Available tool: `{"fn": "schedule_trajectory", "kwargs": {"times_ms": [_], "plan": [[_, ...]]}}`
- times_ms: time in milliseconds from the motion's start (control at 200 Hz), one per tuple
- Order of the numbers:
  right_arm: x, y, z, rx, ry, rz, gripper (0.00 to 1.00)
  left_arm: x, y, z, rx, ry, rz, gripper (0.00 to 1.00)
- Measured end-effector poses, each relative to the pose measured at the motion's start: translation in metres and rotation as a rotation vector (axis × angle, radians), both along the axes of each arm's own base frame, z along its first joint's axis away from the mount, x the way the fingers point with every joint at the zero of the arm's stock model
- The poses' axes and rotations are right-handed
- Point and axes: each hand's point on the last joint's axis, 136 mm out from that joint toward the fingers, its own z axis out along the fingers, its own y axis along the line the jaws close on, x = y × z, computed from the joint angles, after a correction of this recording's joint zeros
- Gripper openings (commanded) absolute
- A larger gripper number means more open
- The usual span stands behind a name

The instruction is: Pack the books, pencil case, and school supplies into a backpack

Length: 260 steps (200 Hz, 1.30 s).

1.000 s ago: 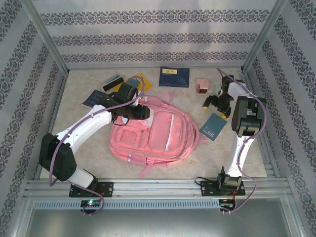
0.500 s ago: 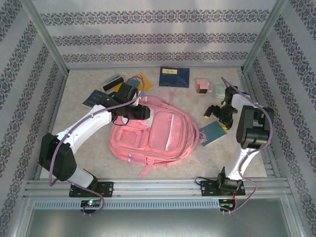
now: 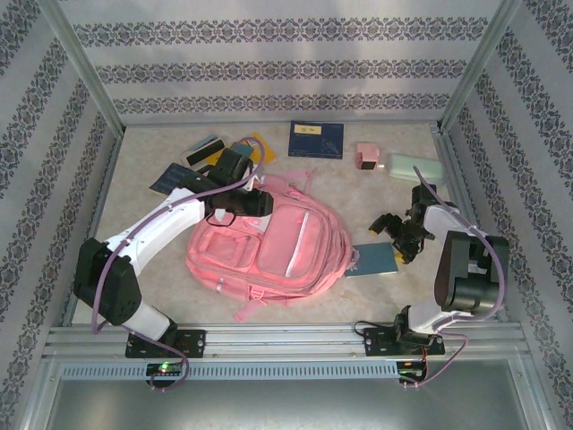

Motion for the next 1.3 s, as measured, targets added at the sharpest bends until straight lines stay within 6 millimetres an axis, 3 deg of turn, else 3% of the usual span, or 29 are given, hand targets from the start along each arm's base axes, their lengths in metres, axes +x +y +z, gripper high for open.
{"fn": "schedule_trajectory", "kwargs": {"times_ms": [135, 275, 465, 545, 719, 794, 1009, 1299], "plan": [[-0.013, 0.005, 0.002, 0.017, 0.0, 0.005, 0.9, -0.007, -0.016, -0.016, -0.01, 0.061, -0.053, 0.29], [-0.018, 0.008, 0.003, 0.019, 0.004, 0.041, 0.89, -0.022, -0.052, -0.036, -0.014, 0.122, -0.178, 0.16], [-0.026, 0.014, -0.001, 0.022, 0.014, 0.094, 0.89, -0.04, -0.091, -0.038, -0.064, 0.161, -0.307, 0.09], [-0.027, 0.015, -0.002, 0.017, 0.012, 0.107, 0.89, -0.04, -0.093, -0.047, -0.06, 0.187, -0.314, 0.08], [-0.028, 0.018, -0.001, 0.005, 0.013, 0.142, 0.87, -0.039, -0.089, -0.099, 0.02, 0.284, -0.294, 0.04], [-0.031, 0.025, 0.0, 0.015, 0.023, 0.163, 0.87, -0.04, -0.087, -0.113, 0.04, 0.311, -0.28, 0.03], [-0.04, 0.032, 0.024, 0.012, -0.018, 0.171, 0.86, -0.038, -0.087, -0.115, 0.038, 0.32, -0.247, 0.04], [-0.058, 0.057, 0.06, 0.023, -0.098, 0.19, 0.84, -0.035, -0.083, -0.118, 0.048, 0.319, -0.221, 0.04]]}}
